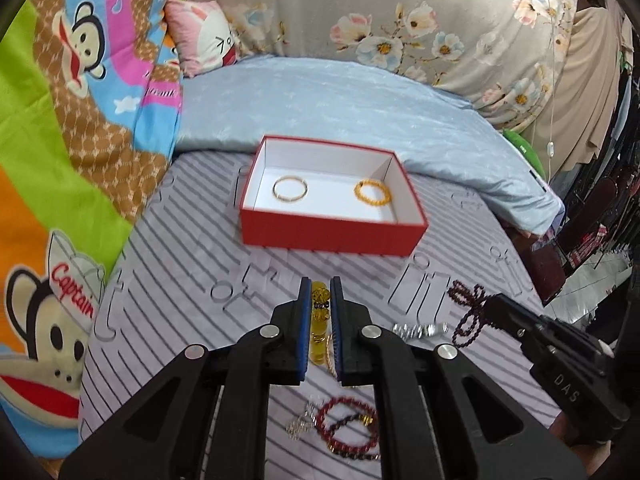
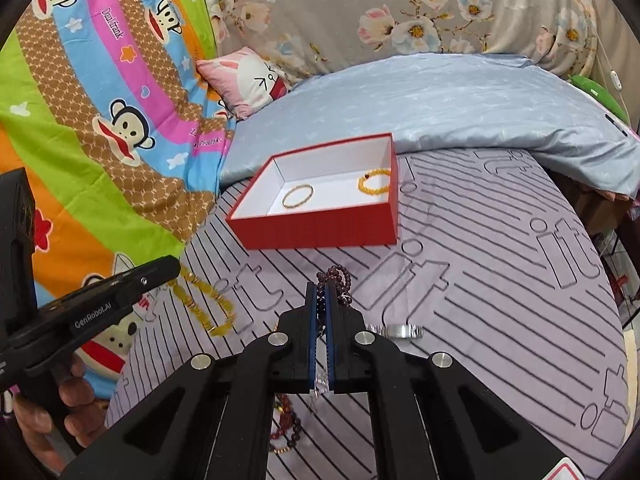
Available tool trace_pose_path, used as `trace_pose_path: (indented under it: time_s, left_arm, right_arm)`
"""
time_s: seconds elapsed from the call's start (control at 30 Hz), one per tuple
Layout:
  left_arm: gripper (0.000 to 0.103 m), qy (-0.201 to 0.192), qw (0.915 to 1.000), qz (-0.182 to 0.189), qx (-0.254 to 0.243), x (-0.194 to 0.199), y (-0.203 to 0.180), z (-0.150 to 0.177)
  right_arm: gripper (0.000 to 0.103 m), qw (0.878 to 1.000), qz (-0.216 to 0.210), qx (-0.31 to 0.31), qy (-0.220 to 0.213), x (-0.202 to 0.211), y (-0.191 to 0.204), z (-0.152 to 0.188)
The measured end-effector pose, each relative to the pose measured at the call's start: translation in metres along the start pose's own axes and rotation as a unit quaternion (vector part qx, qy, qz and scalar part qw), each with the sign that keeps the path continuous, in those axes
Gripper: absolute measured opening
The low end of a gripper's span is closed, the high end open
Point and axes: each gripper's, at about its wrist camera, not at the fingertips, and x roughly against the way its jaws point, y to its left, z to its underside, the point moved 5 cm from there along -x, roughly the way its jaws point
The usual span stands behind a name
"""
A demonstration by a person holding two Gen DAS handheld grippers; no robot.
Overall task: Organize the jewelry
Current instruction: 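Carry both bracelets into the red box and open both tools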
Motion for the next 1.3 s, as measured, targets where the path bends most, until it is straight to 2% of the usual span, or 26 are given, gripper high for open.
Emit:
trace_pose_path:
  time_s: [0.3, 0.5, 0.83, 1.07, 1.17, 1.23, 1.27, 1.3]
  left_arm:
    - [0.008, -0.036, 0.9993, -0.004, -0.012, -0.022, -0.004, -0.069]
    - [0.008, -0.032, 0.9994, -0.011, -0.007, -0.061, 0.002, -0.102]
    - [0.008, -0.005, 0.9997, -0.024, -0.01, -0.122, 0.011, -0.111]
    - [0.008, 0.014, 0.9992, -0.036, -0.011, -0.145, 0.016, -0.107]
    - [0.009, 0.016, 0.9988, -0.045, -0.009, -0.15, 0.018, -0.106]
    - [0.022, 0.014, 0.9983, -0.056, -0.004, -0.15, 0.02, -0.106]
    - [0.042, 0.013, 0.9981, -0.06, -0.002, -0.15, 0.022, -0.107]
    - [0.051, 0.008, 0.998, -0.062, 0.0, -0.147, 0.023, -0.107]
  right_arm:
    - [0.003, 1.0, 0.007, 0.013, -0.026, -0.033, -0.004, -0.068]
    - [0.003, 1.0, 0.009, 0.004, -0.018, -0.074, -0.01, -0.1]
    - [0.003, 1.0, 0.02, -0.001, 0.018, -0.134, -0.021, -0.106]
    - [0.003, 0.999, 0.027, 0.004, 0.032, -0.153, -0.023, -0.102]
    - [0.006, 0.999, 0.029, 0.007, 0.027, -0.153, -0.022, -0.102]
    - [0.019, 0.999, 0.036, 0.008, 0.022, -0.149, -0.022, -0.103]
    - [0.023, 0.999, 0.037, 0.008, 0.018, -0.147, -0.022, -0.104]
    - [0.029, 0.999, 0.038, 0.008, 0.013, -0.143, -0.022, -0.104]
